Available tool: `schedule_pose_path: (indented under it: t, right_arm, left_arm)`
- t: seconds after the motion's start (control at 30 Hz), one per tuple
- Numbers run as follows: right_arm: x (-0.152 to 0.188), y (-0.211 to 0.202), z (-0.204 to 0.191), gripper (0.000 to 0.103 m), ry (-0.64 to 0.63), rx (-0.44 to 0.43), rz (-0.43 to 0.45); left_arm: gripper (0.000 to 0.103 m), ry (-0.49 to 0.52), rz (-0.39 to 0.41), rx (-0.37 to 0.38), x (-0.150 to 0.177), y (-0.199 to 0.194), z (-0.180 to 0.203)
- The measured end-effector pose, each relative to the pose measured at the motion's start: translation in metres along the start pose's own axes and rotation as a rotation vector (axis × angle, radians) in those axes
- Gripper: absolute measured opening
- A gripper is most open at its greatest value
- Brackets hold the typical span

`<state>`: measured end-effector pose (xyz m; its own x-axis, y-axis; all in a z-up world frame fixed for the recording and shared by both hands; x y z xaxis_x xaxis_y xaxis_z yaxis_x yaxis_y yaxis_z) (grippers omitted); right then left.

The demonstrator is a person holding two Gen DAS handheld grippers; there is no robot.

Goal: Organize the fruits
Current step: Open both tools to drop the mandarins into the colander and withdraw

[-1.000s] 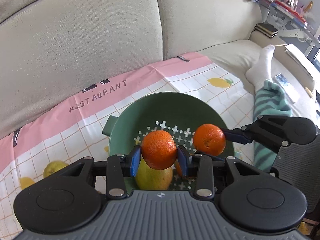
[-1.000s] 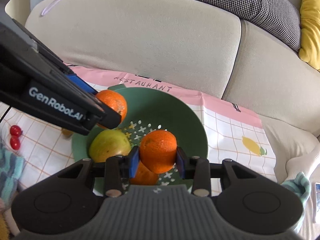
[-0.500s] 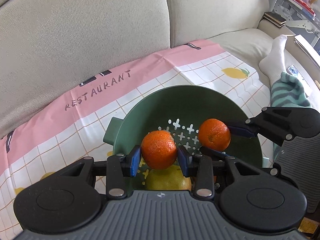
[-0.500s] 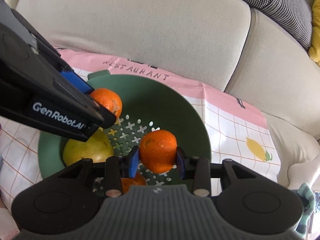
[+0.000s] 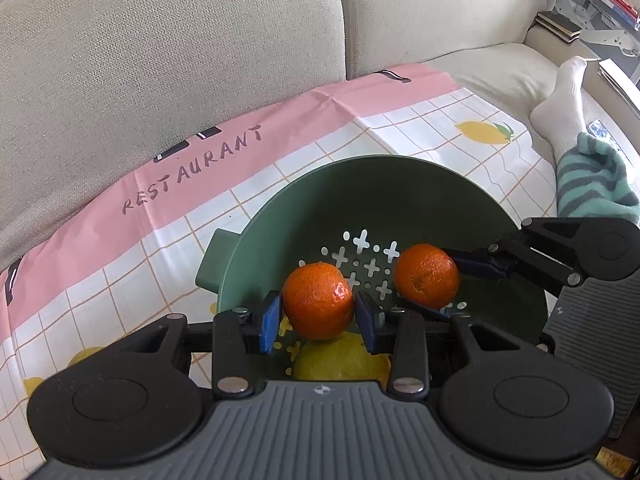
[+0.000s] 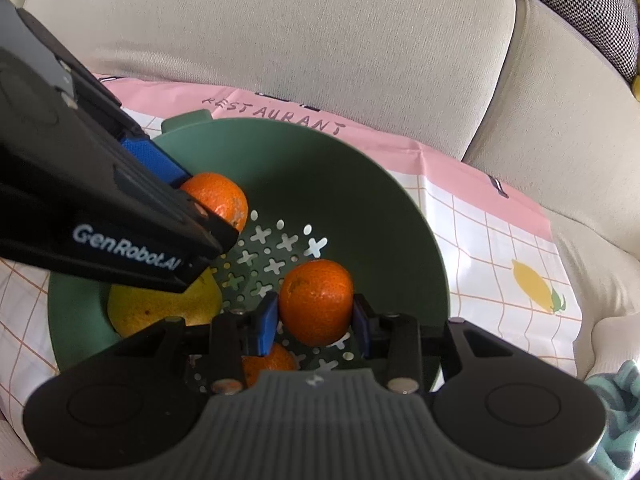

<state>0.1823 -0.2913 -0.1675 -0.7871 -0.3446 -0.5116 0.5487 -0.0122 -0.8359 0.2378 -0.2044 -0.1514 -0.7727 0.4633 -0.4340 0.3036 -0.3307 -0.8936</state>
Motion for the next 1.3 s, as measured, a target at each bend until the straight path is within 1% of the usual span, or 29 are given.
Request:
schedule_pose_path:
  t: [0.13, 0.27, 0.37, 0.4, 0.43, 0.5, 0.6, 0.63, 0.67, 0.73, 0.97, 1.07, 1.13, 1.17, 1.3]
  right_arm:
    - [0.002, 0.002, -0.002, 0.036, 0.004, -0.005, -0.008]
    - [0.004, 0.002, -0.006, 0.036, -0.006, 0.002, -0.010]
    - [0.004, 0.001, -0.006, 0.036, 0.000, 0.002, -0.007]
    - [0.003, -0.001, -0.006, 0.036, 0.000, 0.007, 0.001]
    - [0.002, -0.003, -0.007, 0.039, -0.004, 0.011, 0.007]
    - [0.000, -0.007, -0.007, 0.043, -0.015, 0.021, 0.021]
    - [-0.003, -0.015, -0.010, 0.046, -0.036, 0.035, 0.039]
    - [-0.004, -0.017, -0.011, 0.050, -0.039, 0.042, 0.042]
    - [-0.005, -0.019, -0.011, 0.055, -0.038, 0.051, 0.045]
    - [-0.006, -0.025, -0.012, 0.056, -0.028, 0.062, 0.051]
    - [-0.009, -0.047, -0.013, 0.068, 0.067, 0.055, 0.073]
    - [-0.011, -0.058, -0.017, 0.069, 0.100, 0.044, 0.090]
    - [-0.010, -0.058, -0.024, 0.071, 0.110, 0.037, 0.107]
    - [-0.004, -0.066, -0.028, 0.071, 0.113, 0.034, 0.119]
    - [-0.007, -0.084, -0.044, 0.071, 0.117, 0.003, 0.155]
  left_arm:
    - [0.045, -0.022, 0.004, -0.013, 0.001, 0.002, -0.003]
    - [0.045, -0.008, 0.001, -0.023, 0.003, 0.003, -0.002]
    - [0.051, 0.004, 0.015, -0.033, 0.004, 0.001, -0.001]
    - [0.055, 0.006, 0.025, -0.038, 0.003, -0.001, -0.001]
    - [0.060, 0.009, 0.033, -0.041, 0.003, -0.003, -0.001]
    - [0.067, 0.015, 0.044, -0.045, 0.002, -0.007, 0.000]
    - [0.070, 0.020, 0.065, -0.039, 0.002, -0.015, 0.002]
    - [0.071, 0.019, 0.071, -0.035, 0.002, -0.018, 0.003]
    - [0.071, 0.018, 0.078, -0.031, 0.002, -0.022, 0.004]
    - [0.072, 0.017, 0.093, -0.029, 0.002, -0.030, 0.005]
    - [0.075, 0.024, 0.145, -0.065, 0.002, -0.071, 0.000]
    - [0.076, 0.008, 0.171, -0.085, 0.008, -0.088, -0.006]
    - [0.076, -0.008, 0.175, -0.097, 0.015, -0.098, -0.012]
    - [0.076, -0.015, 0.176, -0.100, 0.019, -0.103, -0.015]
    - [0.076, -0.035, 0.195, -0.130, 0.035, -0.127, -0.026]
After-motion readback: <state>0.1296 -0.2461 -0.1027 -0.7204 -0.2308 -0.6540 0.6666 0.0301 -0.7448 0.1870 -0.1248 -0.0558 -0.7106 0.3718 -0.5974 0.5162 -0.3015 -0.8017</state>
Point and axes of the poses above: each gripper's, at about its wrist camera, not at the fingertips, and y roughly the way its jaws point, z to its right, x to its underside, the point moved 7 cm from there along y, roughly the way its jaws point, and after that the axes turned 4 degrees about x, right-handed, at the moved point
